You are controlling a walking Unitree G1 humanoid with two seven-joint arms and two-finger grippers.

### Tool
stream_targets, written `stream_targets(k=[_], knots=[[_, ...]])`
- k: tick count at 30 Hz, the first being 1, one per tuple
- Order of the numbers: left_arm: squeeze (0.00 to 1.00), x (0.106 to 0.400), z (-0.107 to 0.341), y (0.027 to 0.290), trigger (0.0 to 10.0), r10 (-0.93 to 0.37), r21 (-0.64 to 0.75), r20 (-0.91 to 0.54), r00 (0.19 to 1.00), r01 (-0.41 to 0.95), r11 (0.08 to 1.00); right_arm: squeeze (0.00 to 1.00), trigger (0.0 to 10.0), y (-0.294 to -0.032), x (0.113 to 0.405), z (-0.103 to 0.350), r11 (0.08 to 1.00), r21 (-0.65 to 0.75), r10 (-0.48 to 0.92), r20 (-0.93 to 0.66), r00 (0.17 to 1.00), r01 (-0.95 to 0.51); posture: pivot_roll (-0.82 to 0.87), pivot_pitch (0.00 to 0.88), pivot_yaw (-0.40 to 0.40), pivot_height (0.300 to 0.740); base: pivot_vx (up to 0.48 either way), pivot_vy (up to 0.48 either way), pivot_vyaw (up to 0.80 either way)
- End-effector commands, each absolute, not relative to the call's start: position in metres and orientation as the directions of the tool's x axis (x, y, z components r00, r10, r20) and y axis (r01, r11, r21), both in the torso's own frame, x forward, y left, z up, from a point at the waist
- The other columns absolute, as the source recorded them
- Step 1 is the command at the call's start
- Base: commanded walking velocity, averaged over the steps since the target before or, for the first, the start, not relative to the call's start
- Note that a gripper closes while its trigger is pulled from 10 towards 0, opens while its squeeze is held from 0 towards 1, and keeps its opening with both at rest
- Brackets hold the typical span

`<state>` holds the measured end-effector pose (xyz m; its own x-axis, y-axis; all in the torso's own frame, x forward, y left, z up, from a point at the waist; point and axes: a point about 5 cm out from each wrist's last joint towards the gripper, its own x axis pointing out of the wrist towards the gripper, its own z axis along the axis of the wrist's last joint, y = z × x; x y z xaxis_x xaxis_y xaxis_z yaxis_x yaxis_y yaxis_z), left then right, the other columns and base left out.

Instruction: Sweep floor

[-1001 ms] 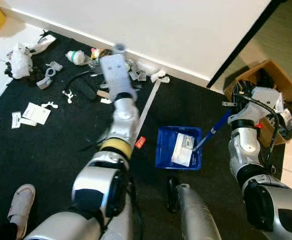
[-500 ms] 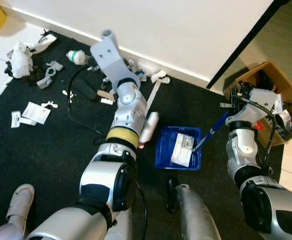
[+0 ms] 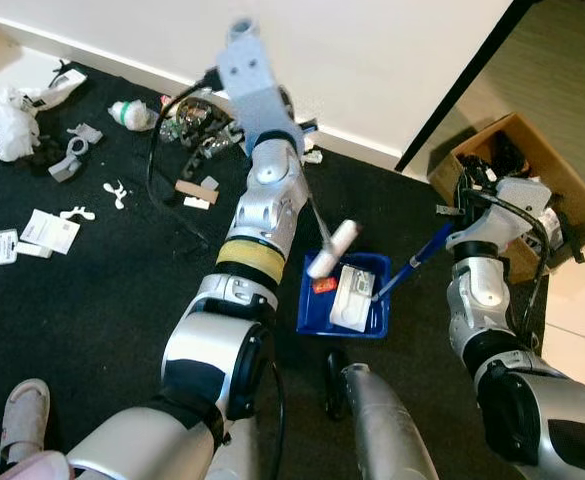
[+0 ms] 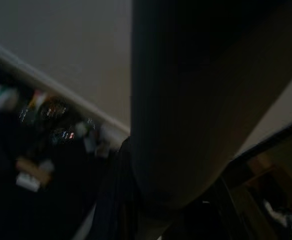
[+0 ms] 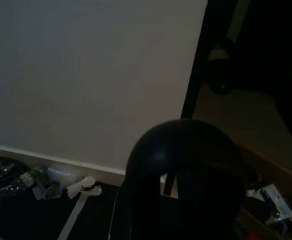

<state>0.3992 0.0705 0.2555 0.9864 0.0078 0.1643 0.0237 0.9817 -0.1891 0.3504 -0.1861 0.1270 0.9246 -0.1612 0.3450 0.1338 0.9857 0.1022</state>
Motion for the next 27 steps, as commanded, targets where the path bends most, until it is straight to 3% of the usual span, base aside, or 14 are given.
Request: stream_targets(k=[1, 3, 5, 7, 12, 22, 25, 27], knots=[[0.0, 0.396, 0.27, 0.08, 10.0, -0.041, -0.13, 0.228, 0.973, 0.072, 0.989, 0.0, 10.0, -0.191, 0.344, 0.11, 0.978, 0.131, -0.191, 0.27, 0.944, 0.161, 0.12, 0.223, -0.071, 0.74, 0.0, 0.0, 0.0], [0.0, 0.396, 0.271, 0.091, 10.0, -0.038, -0.107, 0.239, 0.97, 0.065, 0.992, 0.0, 10.0, -0.192, 0.345, 0.111, 0.977, 0.137, -0.198, 0.274, 0.941, 0.166, 0.12, 0.207, -0.068, 0.74, 0.0, 0.0, 0.0], [0.0, 0.392, 0.278, 0.127, 10.0, -0.002, -0.111, 0.298, 0.955, 0.037, 0.993, 0.0, 10.0, -0.197, 0.345, 0.116, 0.966, 0.183, -0.233, 0.302, 0.924, 0.184, 0.11, 0.167, -0.066, 0.74, 0.0, 0.0, 0.0], [0.0, 0.391, 0.28, 0.135, 10.0, 0.007, -0.115, 0.314, 0.95, 0.031, 0.993, 0.0, 10.0, -0.198, 0.345, 0.117, 0.963, 0.195, -0.242, 0.309, 0.92, 0.188, 0.11, 0.167, -0.066, 0.74, 0.0, 0.0, 0.0], [0.0, 0.384, 0.263, 0.197, 10.0, 0.121, -0.046, 0.298, 0.947, -0.112, 0.993, 0.0, 10.0, -0.206, 0.344, 0.117, 0.941, 0.278, -0.276, 0.303, 0.912, 0.193, 0.11, 0.089, -0.052, 0.74, 0.0, 0.0, 0.0], [0.0, 0.363, 0.2, 0.249, 10.0, 0.294, 0.053, 0.149, 0.944, -0.304, 0.951, 0.0, 10.0, -0.219, 0.347, 0.114, 0.893, 0.362, -0.358, 0.211, 0.91, 0.267, 0.1, 0.028, -0.03, 0.74, 0.0, 0.0, 0.0], [0.0, 0.362, 0.188, 0.252, 10.0, 0.322, 0.07, 0.102, 0.941, -0.329, 0.942, 0.0, 10.0, -0.22, 0.35, 0.115, 0.905, 0.343, -0.332, 0.203, 0.921, 0.25, 0.1, 0.02, -0.026, 0.74, 0.0, 0.0, 0.0], [0.0, 0.358, 0.169, 0.256, 10.0, 0.356, 0.065, 0.048, 0.933, -0.359, 0.931, 0.0, 10.0, -0.221, 0.352, 0.12, 0.937, 0.311, -0.238, 0.238, 0.942, 0.158, 0.09, 0.005, -0.022, 0.74, 0.0, 0.0, 0.0]])
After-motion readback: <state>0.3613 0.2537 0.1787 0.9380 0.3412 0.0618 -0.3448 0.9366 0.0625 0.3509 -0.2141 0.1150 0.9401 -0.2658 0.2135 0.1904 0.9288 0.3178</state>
